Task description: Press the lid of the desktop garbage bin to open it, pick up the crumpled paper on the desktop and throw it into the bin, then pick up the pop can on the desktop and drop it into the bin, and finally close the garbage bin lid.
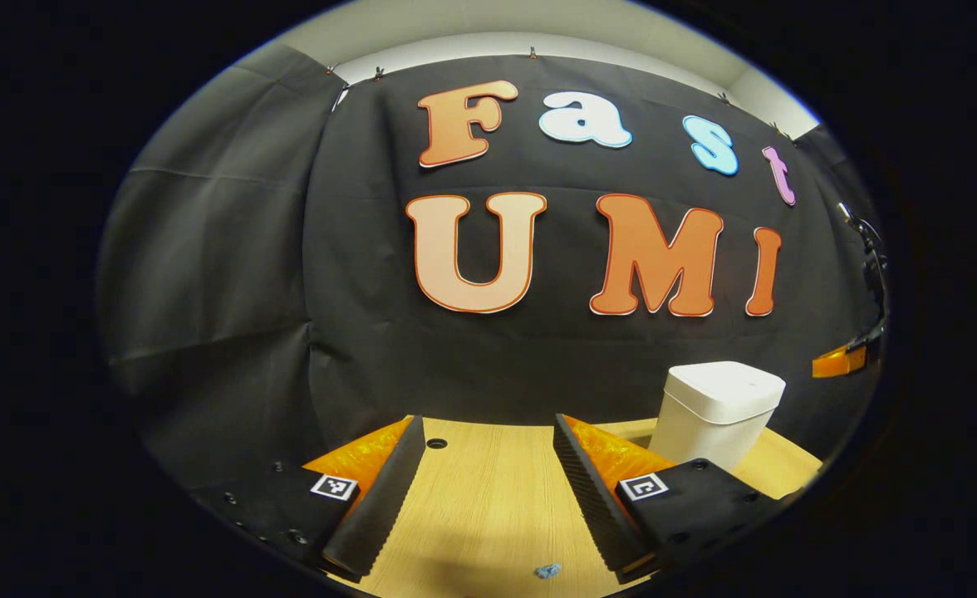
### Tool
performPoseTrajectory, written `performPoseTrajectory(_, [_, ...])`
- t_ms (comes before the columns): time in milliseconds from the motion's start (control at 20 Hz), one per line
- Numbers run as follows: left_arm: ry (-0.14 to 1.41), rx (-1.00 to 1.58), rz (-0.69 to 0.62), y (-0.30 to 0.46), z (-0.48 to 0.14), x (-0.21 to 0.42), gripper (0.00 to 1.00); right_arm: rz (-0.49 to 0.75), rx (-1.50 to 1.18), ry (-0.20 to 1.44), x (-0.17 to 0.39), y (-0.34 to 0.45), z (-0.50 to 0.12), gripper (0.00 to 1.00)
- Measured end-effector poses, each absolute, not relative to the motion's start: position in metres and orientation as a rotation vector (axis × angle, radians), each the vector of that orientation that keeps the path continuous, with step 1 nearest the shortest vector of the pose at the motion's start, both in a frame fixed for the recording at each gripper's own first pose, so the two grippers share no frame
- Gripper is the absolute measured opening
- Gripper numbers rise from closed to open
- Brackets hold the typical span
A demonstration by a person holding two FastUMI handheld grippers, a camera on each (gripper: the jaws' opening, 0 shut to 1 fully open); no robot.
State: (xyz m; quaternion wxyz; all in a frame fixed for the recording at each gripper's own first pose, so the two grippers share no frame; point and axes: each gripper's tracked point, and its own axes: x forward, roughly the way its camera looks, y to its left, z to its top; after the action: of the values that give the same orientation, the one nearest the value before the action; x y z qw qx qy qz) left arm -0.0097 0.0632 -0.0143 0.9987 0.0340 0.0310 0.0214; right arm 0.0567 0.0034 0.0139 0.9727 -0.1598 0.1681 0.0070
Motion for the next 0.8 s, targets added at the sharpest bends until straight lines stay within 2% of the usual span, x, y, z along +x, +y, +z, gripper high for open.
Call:
performPoseTrajectory(550, [0.095, 0.072, 0.092, 0.09, -0.025, -0.017, 0.99, 0.093, -0.37, 0.476, 0.138, 0.013, 0.059, 0.01])
performPoseTrajectory(800, [0.107, 0.056, 0.141, 0.106, -0.031, -0.017, 0.99, 0.122, -0.37, 0.577, 0.165, 0.023, 0.052, 0.01])
